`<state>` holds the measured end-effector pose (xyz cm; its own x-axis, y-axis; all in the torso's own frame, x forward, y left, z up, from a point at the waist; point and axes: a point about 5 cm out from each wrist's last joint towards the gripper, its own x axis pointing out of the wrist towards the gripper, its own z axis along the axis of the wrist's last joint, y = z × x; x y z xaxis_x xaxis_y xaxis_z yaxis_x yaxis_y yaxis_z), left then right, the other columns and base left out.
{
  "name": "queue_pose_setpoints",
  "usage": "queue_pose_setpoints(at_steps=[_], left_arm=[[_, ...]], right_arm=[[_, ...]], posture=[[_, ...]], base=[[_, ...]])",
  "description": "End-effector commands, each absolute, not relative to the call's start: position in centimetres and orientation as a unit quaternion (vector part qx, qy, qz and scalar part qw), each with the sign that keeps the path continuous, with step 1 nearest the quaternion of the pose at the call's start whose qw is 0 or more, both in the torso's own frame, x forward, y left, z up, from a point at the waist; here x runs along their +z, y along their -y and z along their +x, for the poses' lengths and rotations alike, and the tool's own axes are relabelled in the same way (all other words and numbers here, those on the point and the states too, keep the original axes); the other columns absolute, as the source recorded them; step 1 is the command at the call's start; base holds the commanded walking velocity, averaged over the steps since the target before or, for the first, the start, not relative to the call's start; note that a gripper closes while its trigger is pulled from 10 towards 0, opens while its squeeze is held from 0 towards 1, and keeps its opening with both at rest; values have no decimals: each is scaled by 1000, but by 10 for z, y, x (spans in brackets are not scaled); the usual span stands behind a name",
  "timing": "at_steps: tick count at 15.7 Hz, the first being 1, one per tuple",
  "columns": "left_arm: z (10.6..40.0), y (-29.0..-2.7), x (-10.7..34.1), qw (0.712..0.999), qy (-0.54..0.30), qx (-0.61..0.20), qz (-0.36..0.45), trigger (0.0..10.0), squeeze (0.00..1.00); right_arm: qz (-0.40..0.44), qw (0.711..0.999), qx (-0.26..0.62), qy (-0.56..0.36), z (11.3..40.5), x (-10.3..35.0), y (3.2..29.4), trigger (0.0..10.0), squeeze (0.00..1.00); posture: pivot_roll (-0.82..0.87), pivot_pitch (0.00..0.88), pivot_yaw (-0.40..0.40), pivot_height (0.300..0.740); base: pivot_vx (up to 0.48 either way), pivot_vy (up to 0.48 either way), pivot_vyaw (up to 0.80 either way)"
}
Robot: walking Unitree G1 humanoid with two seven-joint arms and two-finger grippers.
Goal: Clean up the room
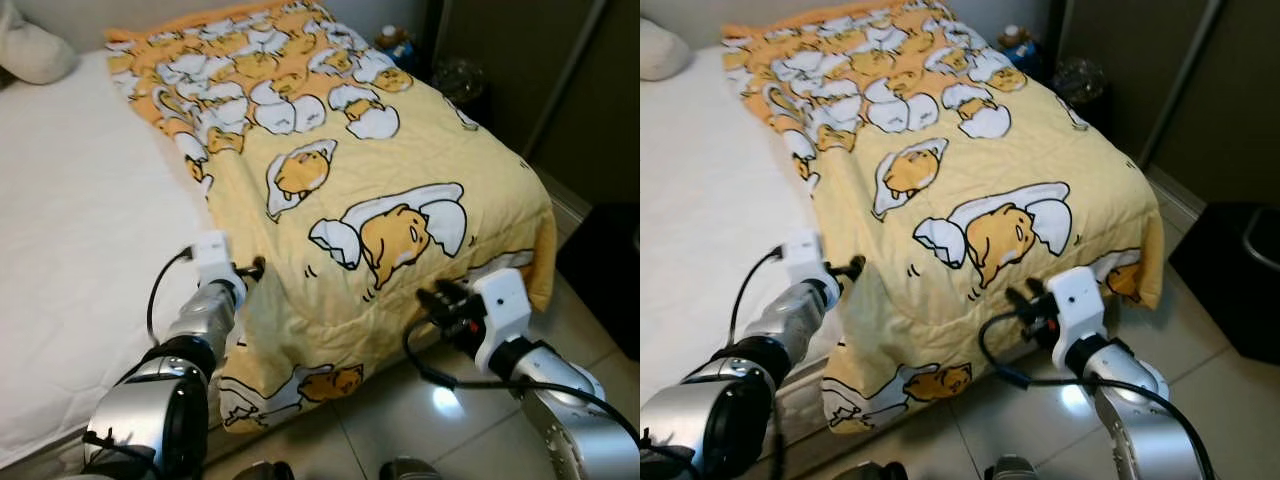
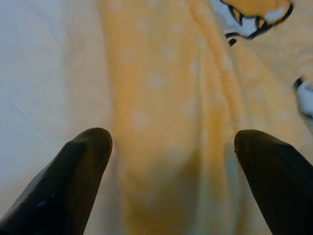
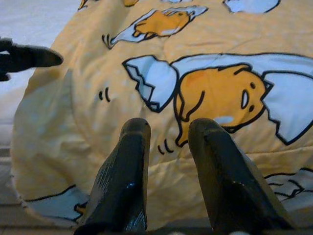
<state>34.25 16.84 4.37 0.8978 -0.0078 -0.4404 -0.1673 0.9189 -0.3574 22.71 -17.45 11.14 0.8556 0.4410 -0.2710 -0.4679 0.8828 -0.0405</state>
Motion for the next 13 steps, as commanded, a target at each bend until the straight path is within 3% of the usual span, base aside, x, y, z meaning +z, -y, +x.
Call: queue_pose_setpoints(at_steps=[1, 9, 12, 13], left_arm=[[342, -168, 43, 941, -221, 43, -252, 10000, 0], [326, -210, 33, 954, -207, 149, -159, 10000, 0], [322, -185, 20, 948, -252, 64, -182, 10000, 0], [320, -179, 17, 939, -252, 61, -227, 10000, 0]], right_arm=[[-49, 957, 256, -130, 227, 114, 171, 10000, 0], [-60, 947, 288, -131, 226, 126, 169, 10000, 0], [-68, 921, 350, -157, 220, 121, 162, 10000, 0], [-71, 915, 365, -157, 224, 121, 159, 10000, 0]], posture=[[-370, 146, 114, 740], [-404, 184, 83, 740], [-407, 202, 78, 740], [-404, 206, 76, 740]], base=[[0, 0, 0], [0, 0, 0], [0, 0, 0], [0, 0, 0]])
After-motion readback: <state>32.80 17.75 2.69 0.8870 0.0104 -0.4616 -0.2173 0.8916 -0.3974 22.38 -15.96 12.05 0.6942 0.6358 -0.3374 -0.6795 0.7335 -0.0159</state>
